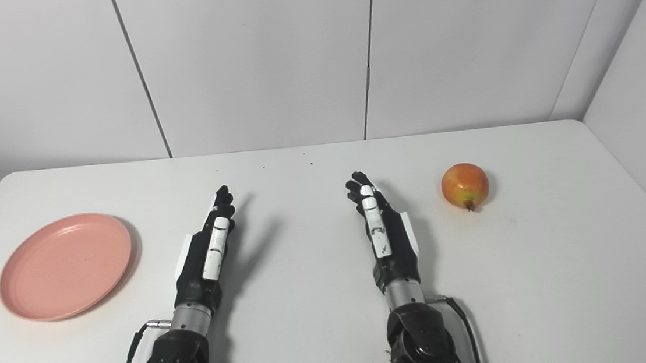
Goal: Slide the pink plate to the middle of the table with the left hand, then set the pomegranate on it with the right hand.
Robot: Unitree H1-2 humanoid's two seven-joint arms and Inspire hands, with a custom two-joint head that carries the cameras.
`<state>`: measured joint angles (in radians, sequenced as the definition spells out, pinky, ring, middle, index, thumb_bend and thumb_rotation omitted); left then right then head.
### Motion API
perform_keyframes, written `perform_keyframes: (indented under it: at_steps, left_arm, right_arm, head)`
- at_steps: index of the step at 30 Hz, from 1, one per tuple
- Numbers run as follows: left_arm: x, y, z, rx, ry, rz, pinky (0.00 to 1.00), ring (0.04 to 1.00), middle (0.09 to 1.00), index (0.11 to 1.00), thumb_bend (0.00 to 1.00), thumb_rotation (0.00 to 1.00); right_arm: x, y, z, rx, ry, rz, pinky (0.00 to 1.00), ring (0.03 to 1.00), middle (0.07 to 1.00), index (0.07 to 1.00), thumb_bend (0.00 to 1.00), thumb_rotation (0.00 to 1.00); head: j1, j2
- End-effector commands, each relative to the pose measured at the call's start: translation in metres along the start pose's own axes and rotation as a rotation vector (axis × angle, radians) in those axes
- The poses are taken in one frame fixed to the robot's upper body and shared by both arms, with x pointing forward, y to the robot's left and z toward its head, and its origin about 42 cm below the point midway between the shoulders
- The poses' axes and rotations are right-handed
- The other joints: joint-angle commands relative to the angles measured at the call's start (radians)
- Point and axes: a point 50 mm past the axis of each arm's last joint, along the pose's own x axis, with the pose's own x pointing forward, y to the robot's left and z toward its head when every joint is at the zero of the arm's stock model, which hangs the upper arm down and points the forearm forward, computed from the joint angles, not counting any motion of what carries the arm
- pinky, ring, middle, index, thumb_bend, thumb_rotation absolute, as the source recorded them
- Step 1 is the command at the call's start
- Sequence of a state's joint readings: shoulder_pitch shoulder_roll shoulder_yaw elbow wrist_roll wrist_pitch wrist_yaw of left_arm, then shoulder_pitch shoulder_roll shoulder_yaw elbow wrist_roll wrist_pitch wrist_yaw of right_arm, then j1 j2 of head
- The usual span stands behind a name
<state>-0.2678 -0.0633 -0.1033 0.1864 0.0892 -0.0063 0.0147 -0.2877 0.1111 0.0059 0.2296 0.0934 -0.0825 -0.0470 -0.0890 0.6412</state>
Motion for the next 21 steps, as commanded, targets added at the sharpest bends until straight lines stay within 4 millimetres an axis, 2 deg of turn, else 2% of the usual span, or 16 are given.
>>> perform_keyframes:
  at_steps: [1,13,21]
  left_arm:
    - [0.0043,-0.0043,0.0112,0.003,-0.028,-0.016,0.99,0.993,0.995,0.988,0.56,1.00]
    - [0.0050,-0.0050,0.0116,0.011,-0.028,-0.017,0.98,0.989,0.989,0.985,0.54,1.00]
    - [0.0051,-0.0044,0.0111,0.004,-0.028,-0.018,0.98,0.992,0.994,0.988,0.55,1.00]
  right_arm:
    - [0.0043,0.0054,0.0058,0.011,-0.016,0.014,0.96,0.890,0.857,0.862,0.65,0.94]
    - [0.0044,0.0053,0.0070,0.010,-0.016,0.015,0.94,0.884,0.860,0.868,0.65,0.93]
    - [0.0048,0.0055,0.0076,0.008,-0.017,0.016,0.96,0.891,0.867,0.876,0.64,0.93]
  head:
    - [0.001,-0.001]
    - [0.001,-0.001]
    - [0.002,-0.001]
